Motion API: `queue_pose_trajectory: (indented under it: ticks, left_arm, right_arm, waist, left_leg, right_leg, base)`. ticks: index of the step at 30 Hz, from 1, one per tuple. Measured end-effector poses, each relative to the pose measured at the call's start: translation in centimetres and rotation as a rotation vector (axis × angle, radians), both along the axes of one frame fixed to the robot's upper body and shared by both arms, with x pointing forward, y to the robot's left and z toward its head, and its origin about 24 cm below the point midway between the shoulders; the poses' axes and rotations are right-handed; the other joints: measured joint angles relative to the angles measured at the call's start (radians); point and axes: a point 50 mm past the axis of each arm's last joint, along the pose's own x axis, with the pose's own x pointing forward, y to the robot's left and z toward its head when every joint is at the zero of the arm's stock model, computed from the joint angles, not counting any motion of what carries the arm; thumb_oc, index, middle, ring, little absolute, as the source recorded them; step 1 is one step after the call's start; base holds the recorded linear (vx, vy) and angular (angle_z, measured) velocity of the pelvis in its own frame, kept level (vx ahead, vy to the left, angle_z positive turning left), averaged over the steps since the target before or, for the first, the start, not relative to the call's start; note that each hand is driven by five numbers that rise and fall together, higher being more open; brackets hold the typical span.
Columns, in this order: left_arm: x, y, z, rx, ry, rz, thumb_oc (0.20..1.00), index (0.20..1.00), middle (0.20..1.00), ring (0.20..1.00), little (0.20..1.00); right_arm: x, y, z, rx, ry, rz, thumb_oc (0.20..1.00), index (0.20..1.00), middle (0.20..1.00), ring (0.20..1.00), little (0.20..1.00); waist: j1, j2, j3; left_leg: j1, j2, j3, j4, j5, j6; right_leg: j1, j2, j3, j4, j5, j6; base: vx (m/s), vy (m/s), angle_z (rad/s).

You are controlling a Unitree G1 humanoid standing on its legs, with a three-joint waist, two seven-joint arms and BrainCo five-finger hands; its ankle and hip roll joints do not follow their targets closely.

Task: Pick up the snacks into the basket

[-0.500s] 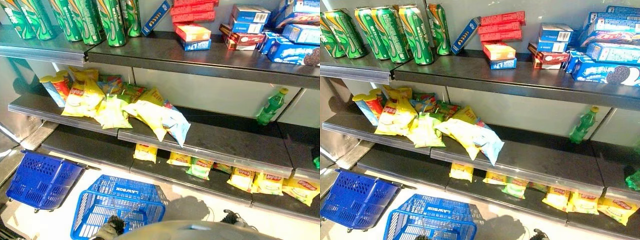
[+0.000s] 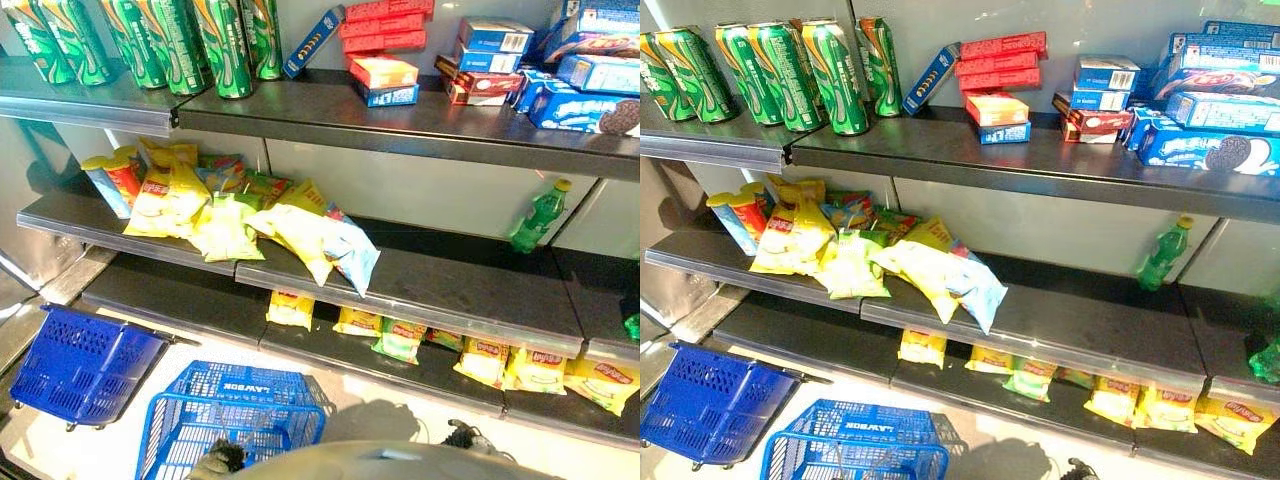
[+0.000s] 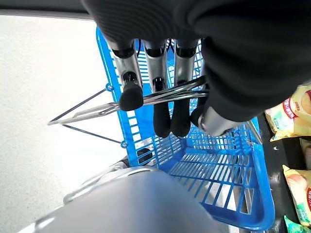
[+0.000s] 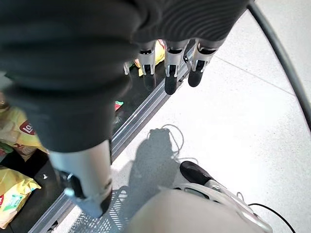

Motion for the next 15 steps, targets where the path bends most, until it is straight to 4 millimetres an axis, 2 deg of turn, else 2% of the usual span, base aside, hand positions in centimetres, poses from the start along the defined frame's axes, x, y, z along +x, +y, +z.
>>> queue_pose_trajectory:
  ticks: [3,5,10,11,12,13,14,15]
  left_arm:
    - [0.5,-0.2,0.1,0.022,-0.008,-0.076,0.2,0.2,0.2,0.2,0.2]
    - [0.7,-0.2,0.1,0.02,-0.014,-0.077,0.2,0.2,0.2,0.2,0.2]
    - [1.2,-0.2,0.3,0.025,-0.039,-0.079,0.2,0.2,0.2,0.2,0.2]
    - [1.5,-0.1,0.4,0.026,-0.054,-0.083,0.2,0.2,0.2,0.2,0.2]
    - [1.6,0.0,0.4,0.029,-0.057,-0.084,0.2,0.2,0.2,0.2,0.2]
    - [2.4,-0.2,0.7,0.022,-0.094,-0.088,0.2,0.2,0.2,0.2,0.2]
    - [2.3,-0.3,0.8,0.016,-0.121,-0.086,0.2,0.2,0.2,0.2,0.2]
    - [2.6,-0.2,1.0,0.016,-0.15,-0.095,0.2,0.2,0.2,0.2,0.2]
  right_arm:
    - [1.2,-0.1,0.4,-0.01,-0.053,0.005,1.0,1.0,1.0,1.0,1.0]
    - [2.9,-0.2,1.1,-0.009,-0.138,0.01,1.0,1.0,1.0,1.0,1.0]
    - [9.0,-0.8,4.8,-0.007,-0.419,0.043,1.0,1.0,1.0,1.0,1.0]
    - [11.2,-1.2,6.3,-0.018,-0.502,0.065,1.0,1.0,1.0,1.0,1.0]
    - [12.4,-1.2,7.0,0.001,-0.525,0.058,1.0,1.0,1.0,1.0,1.0]
    - [13.5,-1.3,9.7,0.027,-0.67,0.077,1.0,1.0,1.0,1.0,1.0]
    - [13.8,-1.4,11.9,0.049,-0.801,0.107,1.0,1.0,1.0,1.0,1.0]
    - [14.1,-1.2,13.0,0.065,-0.866,0.123,1.0,1.0,1.0,1.0,1.0]
  waist:
    - [-0.001,0.001,0.0]
    - [-0.003,0.003,0.002]
    - [-0.002,0.015,0.012]
    - [0.0,0.019,0.015]
    - [-0.004,0.022,0.019]
    - [-0.005,0.027,0.029]
    - [0.0,0.029,0.044]
    - [-0.002,0.027,0.047]
  left_leg:
    - [-0.012,0.0,0.0,0.0,0.0,0.0]
    - [-0.013,0.0,0.002,0.002,0.0,0.0]
    - [-0.012,-0.001,0.004,0.004,0.001,0.0]
    - [-0.012,-0.001,0.003,0.004,0.001,0.0]
    - [-0.009,-0.001,0.004,0.004,0.001,0.0]
    - [-0.016,-0.006,0.007,0.004,0.002,0.001]
    - [-0.012,-0.004,0.006,0.005,0.002,0.001]
    - [-0.011,-0.007,0.008,0.005,0.002,0.001]
  right_leg:
    - [-0.013,0.0,0.0,0.0,0.0,0.0]
    - [-0.017,0.0,0.0,0.0,0.001,0.0]
    - [-0.016,0.0,0.004,0.0,0.001,0.0]
    - [-0.014,0.0,0.004,0.0,0.002,0.001]
    - [-0.011,0.001,0.001,-0.001,0.002,0.001]
    - [-0.021,0.005,0.013,0.002,0.004,0.001]
    - [-0.018,0.002,0.012,0.002,0.004,0.001]
    - [-0.017,0.002,0.014,0.002,0.004,0.002]
  base:
    - [0.0,0.0,0.0]
    - [0.01,0.01,-0.03]
    - [0.0,0.0,0.0]
    - [-0.04,0.002,0.0]
    - [0.0,0.0,0.0]
    - [0.0,0.0,0.0]
    - [0.01,0.02,-0.04]
    - [0.0,0.013,-0.05]
